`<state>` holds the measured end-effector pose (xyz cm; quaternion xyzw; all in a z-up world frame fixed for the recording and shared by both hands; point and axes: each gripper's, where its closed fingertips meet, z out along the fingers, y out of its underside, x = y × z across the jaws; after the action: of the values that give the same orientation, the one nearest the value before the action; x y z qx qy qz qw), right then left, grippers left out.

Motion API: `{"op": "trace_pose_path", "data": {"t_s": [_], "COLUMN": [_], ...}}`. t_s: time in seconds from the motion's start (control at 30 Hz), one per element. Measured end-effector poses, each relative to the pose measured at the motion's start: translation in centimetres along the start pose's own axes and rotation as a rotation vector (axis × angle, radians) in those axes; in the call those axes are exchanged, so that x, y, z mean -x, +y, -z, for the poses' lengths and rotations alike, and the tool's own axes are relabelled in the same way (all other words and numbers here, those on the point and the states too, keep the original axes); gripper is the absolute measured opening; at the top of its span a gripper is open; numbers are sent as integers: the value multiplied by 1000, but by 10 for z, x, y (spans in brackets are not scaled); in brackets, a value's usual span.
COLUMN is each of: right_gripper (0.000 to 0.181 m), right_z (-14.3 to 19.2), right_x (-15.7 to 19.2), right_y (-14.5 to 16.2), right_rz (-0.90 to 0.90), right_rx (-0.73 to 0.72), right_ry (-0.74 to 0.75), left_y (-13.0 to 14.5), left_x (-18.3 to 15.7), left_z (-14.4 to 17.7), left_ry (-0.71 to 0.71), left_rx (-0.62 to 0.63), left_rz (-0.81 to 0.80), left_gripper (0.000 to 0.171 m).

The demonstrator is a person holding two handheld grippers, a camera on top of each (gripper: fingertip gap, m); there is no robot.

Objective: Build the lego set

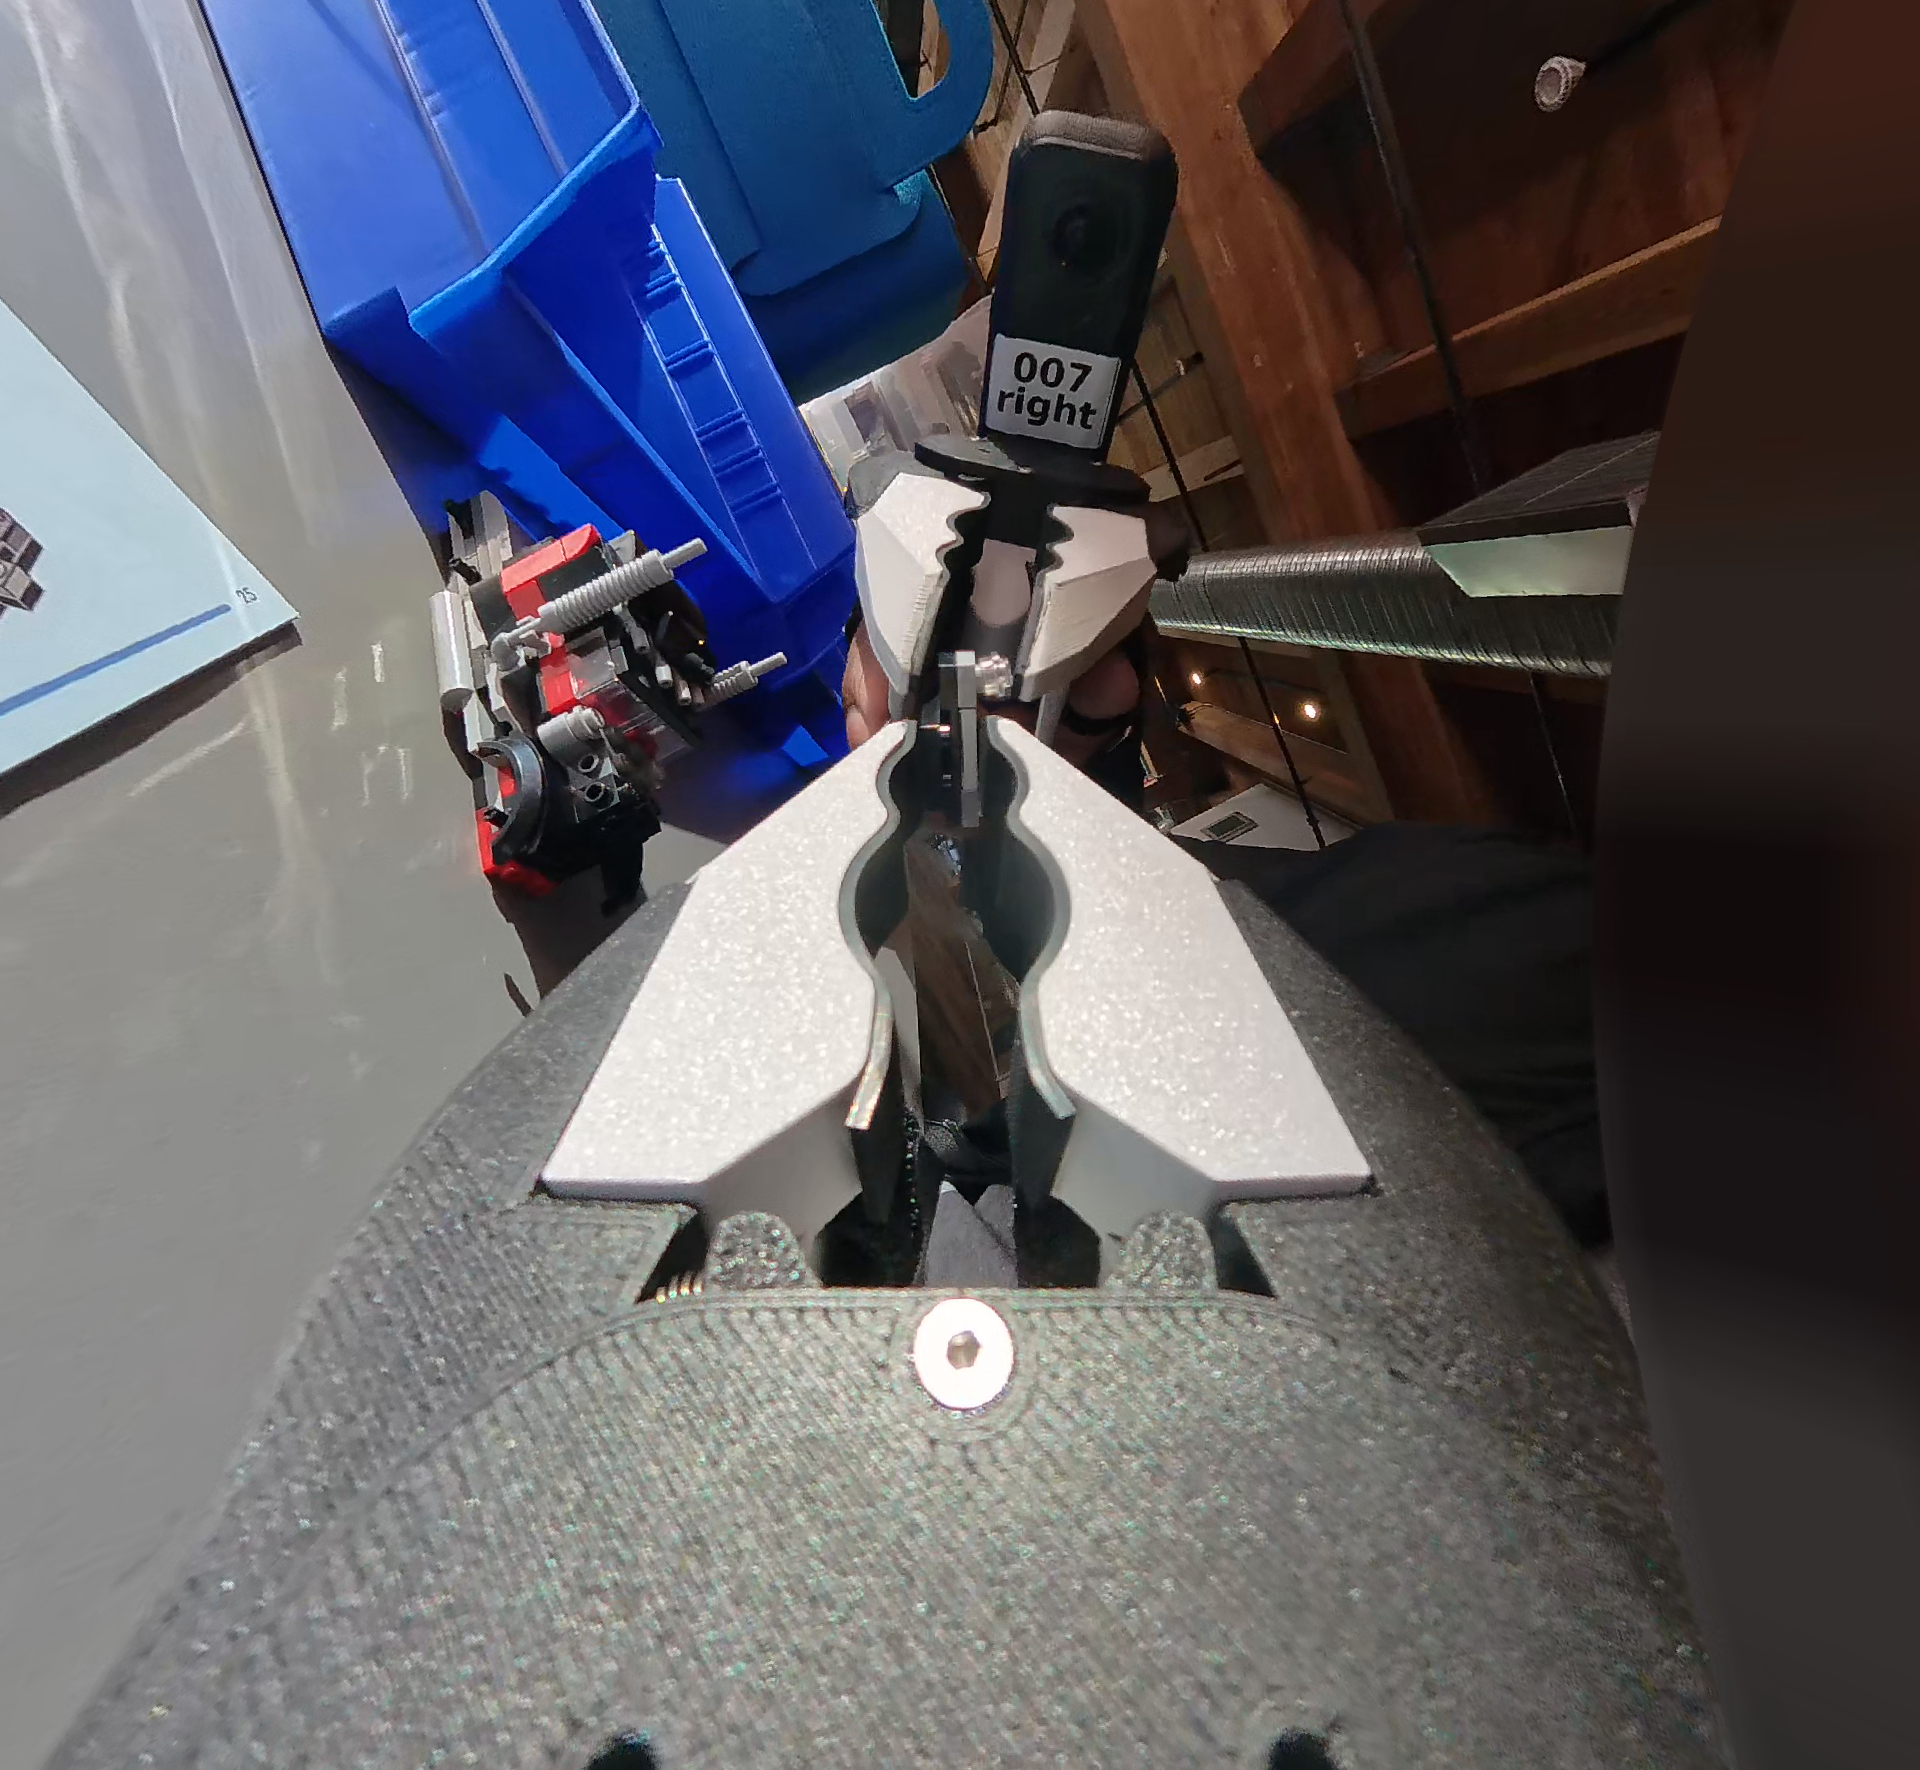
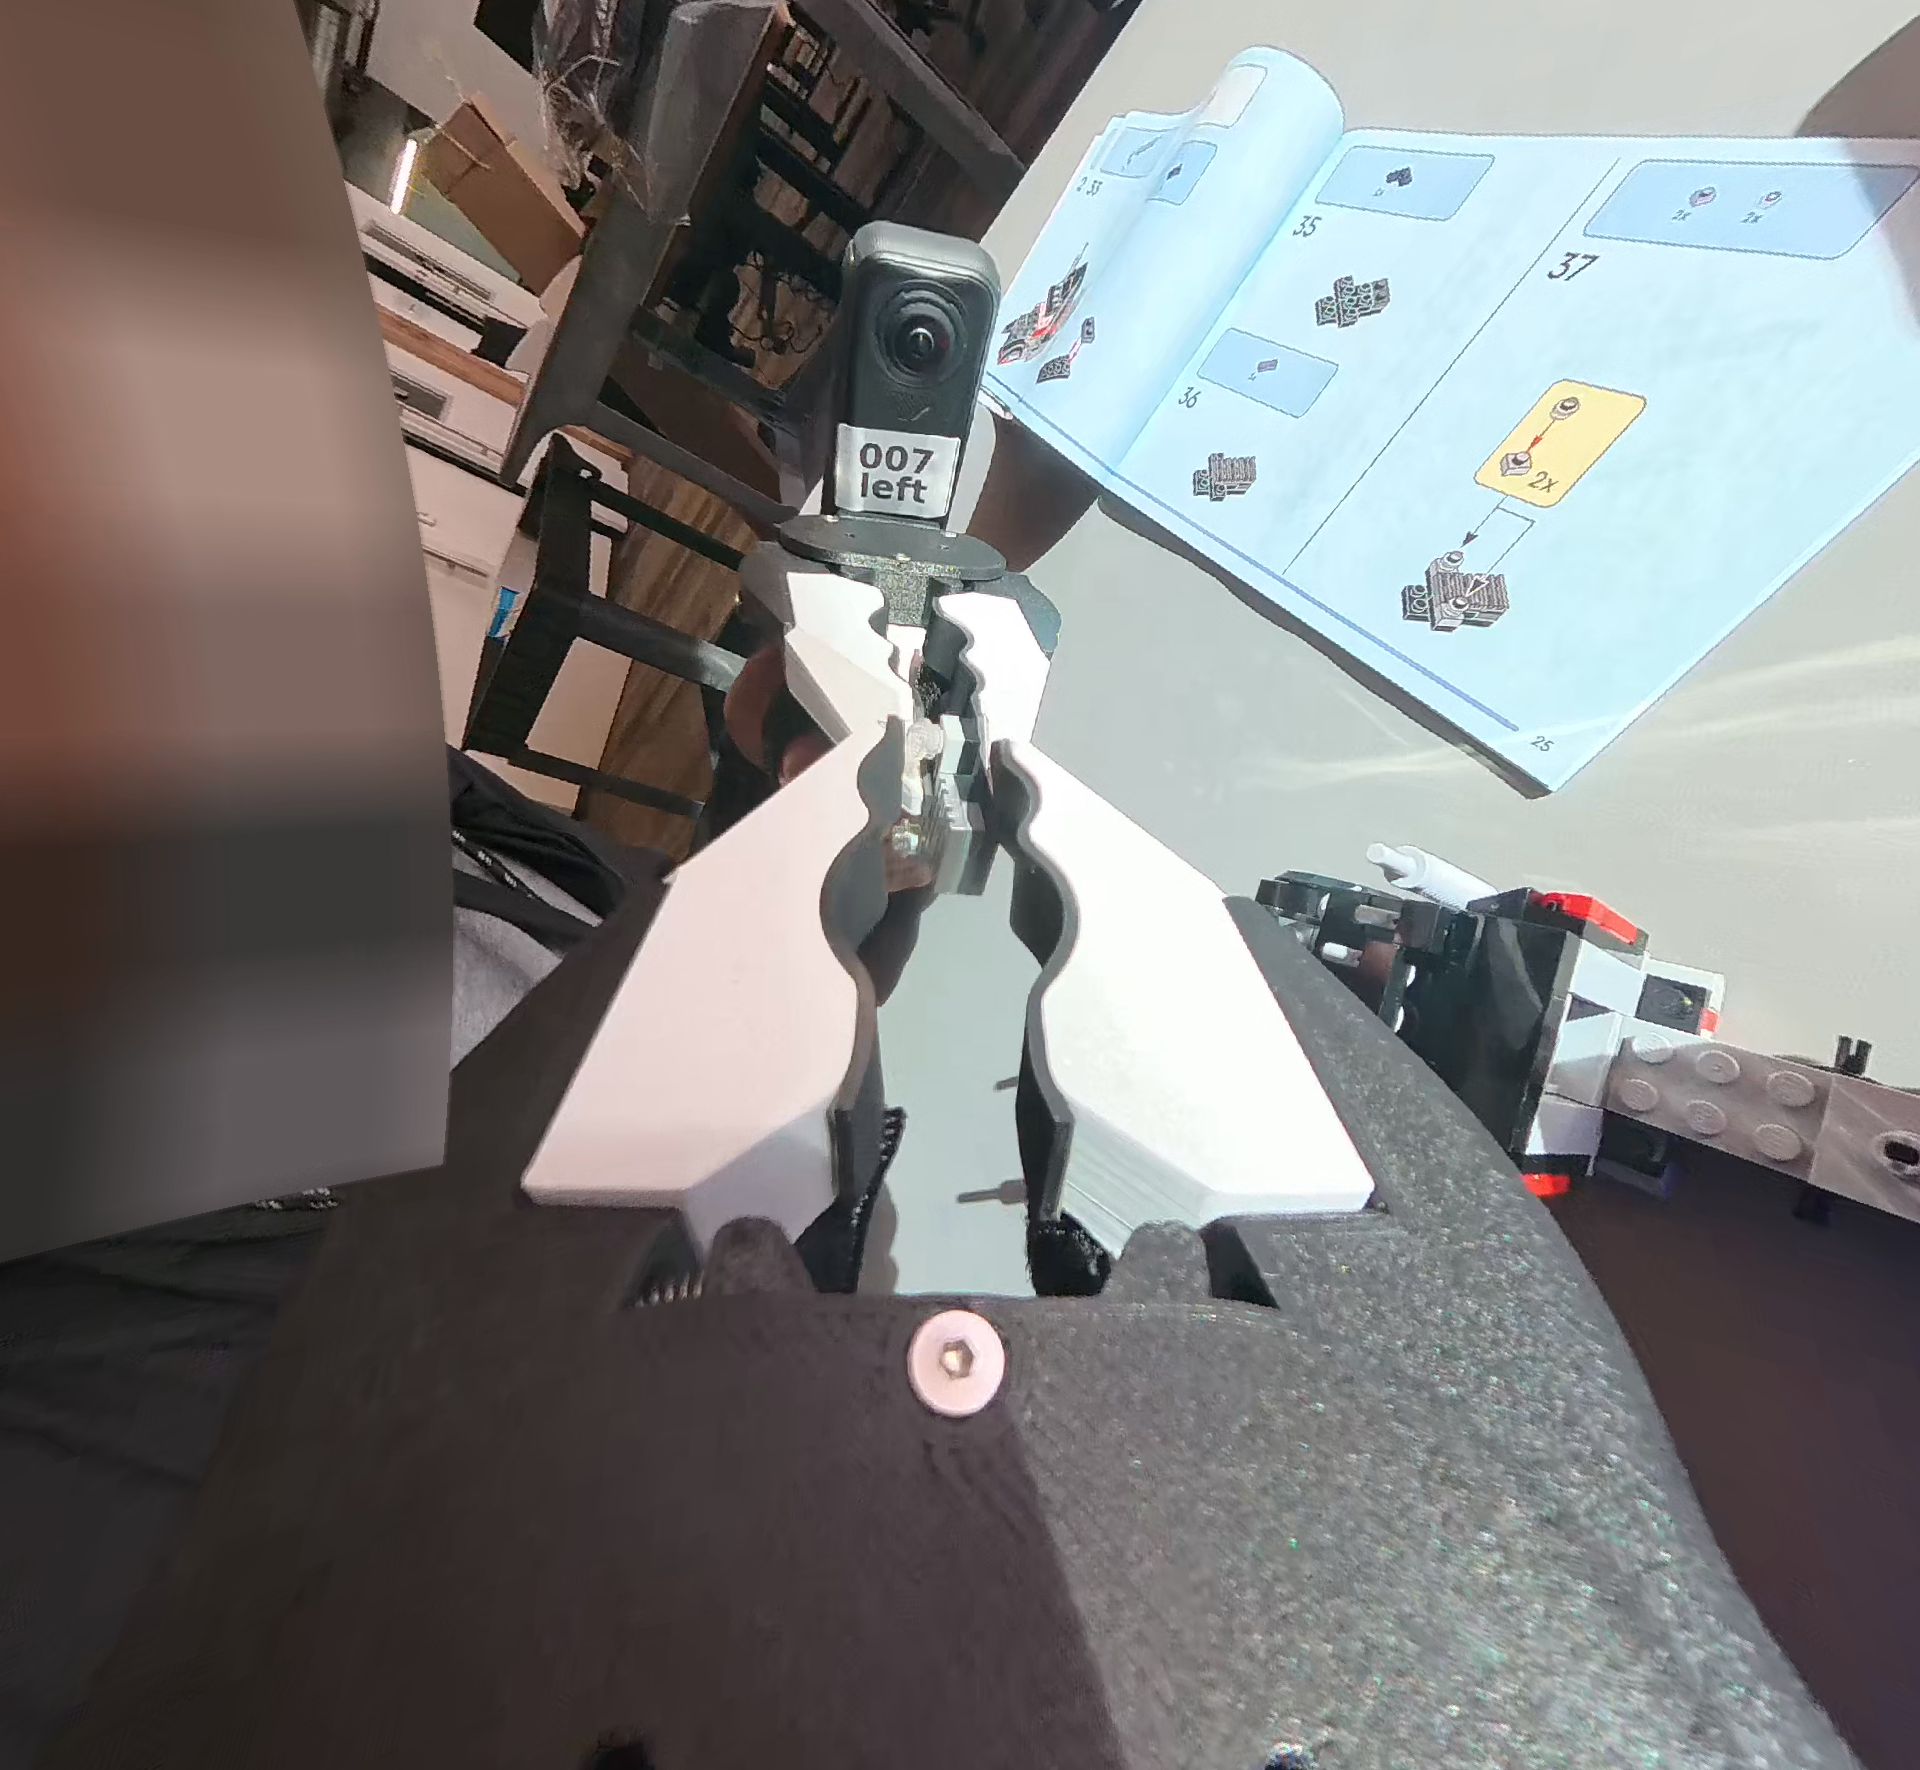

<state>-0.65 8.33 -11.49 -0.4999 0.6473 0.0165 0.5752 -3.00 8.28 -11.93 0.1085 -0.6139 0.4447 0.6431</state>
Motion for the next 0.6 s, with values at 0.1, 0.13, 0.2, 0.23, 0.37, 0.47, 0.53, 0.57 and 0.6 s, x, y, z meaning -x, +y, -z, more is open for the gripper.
{"op": "trace_pose_path", "data": {"t_s": [0.1, 0.13, 0.2, 0.23, 0.37, 0.47, 0.53, 0.57, 0.6], "right_gripper": [14, 13, 13, 13, 13, 13, 13, 12, 12], "right_z": [0, 0, 0, 0, 0, 0, 0, 0, 0], "right_x": [0, 1, 1, 1, 1, 1, 0, 0, -1], "right_y": [0, 0, 1, 0, 1, 1, 2, 2, 2], "right_rz": [3, 2, 2, 2, 12, 25, 37, 44, 52], "right_rx": [-4, -6, -7, -8, -9, -10, -8, -7, -9], "right_ry": [-9, -14, -18, -21, -21, -10, -1, 9, 17], "left_y": [0, 0, 0, 0, 1, 1, 1, 1, 1], "left_x": [0, 0, 0, 0, 0, 1, 0, 1, 1], "left_z": [0, 0, 0, 0, 0, 0, 0, 0, 0], "left_ry": [-4, -4, -7, -8, -16, -27, -28, -30, -35], "left_rx": [0, 0, 2, 2, 6, 10, 11, 11, 11], "left_rz": [-3, -7, -13, -17, -38, -53, -57, -59, -62], "left_gripper": [9, 9, 9, 9, 9, 9, 9, 9, 9]}}
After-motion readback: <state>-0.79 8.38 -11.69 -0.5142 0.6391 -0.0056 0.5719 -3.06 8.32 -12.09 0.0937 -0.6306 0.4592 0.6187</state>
